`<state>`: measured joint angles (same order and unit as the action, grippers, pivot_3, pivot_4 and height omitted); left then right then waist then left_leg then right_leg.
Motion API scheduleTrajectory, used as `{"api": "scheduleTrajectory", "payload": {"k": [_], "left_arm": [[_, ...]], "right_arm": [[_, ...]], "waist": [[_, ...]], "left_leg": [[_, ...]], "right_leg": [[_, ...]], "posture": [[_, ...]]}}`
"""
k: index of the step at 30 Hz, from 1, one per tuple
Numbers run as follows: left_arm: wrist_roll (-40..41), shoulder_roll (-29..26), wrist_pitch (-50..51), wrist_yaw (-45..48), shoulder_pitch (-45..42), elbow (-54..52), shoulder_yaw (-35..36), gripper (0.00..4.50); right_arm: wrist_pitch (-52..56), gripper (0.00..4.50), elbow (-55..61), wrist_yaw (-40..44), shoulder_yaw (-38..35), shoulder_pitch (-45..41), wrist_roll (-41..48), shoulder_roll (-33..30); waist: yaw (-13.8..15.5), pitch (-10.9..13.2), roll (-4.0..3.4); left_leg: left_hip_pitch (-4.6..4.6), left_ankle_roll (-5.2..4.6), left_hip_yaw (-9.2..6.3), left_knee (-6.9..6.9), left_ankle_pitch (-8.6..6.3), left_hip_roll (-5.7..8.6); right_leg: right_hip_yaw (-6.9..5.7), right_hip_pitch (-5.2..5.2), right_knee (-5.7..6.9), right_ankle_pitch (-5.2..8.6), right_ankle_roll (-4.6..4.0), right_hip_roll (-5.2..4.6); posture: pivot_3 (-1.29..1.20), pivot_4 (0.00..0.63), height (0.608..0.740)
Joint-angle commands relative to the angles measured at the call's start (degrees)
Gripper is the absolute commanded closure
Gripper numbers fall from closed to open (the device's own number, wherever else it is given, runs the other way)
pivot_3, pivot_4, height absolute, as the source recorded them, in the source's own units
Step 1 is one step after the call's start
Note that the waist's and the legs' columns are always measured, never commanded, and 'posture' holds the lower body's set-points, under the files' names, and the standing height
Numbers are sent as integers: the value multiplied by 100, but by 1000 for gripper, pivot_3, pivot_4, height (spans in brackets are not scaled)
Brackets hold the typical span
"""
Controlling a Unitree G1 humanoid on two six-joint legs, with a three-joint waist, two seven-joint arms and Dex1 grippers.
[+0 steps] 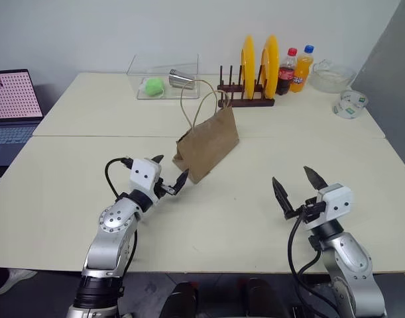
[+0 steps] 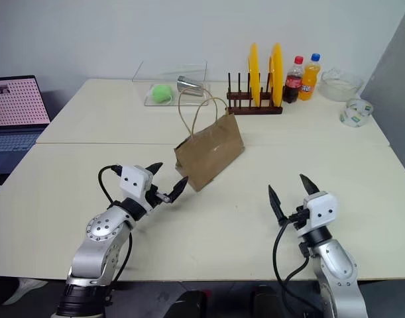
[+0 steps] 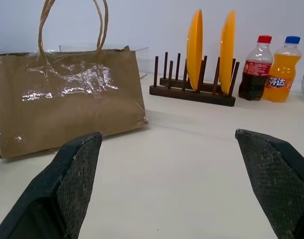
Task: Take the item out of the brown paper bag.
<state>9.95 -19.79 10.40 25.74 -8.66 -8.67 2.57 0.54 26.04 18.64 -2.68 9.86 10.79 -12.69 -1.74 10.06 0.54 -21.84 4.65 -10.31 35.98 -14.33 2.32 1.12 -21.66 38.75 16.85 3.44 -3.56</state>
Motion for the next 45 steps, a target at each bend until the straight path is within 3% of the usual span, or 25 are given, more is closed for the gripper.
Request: {"api": "scheduleTrajectory", "payload": {"k": [1, 34, 41, 45], "left_arm": [[88, 82, -147, -11, -76, -126, 30, 32], [-125, 81, -203, -397, 138, -375, 123, 32], [676, -148, 424, -112, -168, -701, 591, 32], [1465, -414, 1189, 152, -979, -436, 936, 32]], "right_arm": [[-87, 0, 100, 16, -49, -83, 87, -12], [-48, 0, -123, 269, -60, -381, 209, -157], [-12, 0, -5, 450, 2, -472, 259, -344], [366, 0, 352, 698, 121, -715, 536, -570]], "waist": [[0, 0, 0], [0, 0, 0], [-1, 0, 0], [-1, 1, 1]], "left_leg": [[0, 0, 0, 0, 0, 0], [0, 0, 1, 0, 0, 0], [1, 0, 1, 0, 0, -1], [0, 0, 1, 3, 0, 0]], "right_leg": [[0, 0, 0, 0, 0, 0], [1, 0, 1, 0, 0, 0], [1, -1, 2, 0, 0, 0], [-1, 0, 6, 0, 0, 1]], "posture": [[0, 150, 740], [0, 150, 740], [0, 150, 740], [0, 150, 740]]}}
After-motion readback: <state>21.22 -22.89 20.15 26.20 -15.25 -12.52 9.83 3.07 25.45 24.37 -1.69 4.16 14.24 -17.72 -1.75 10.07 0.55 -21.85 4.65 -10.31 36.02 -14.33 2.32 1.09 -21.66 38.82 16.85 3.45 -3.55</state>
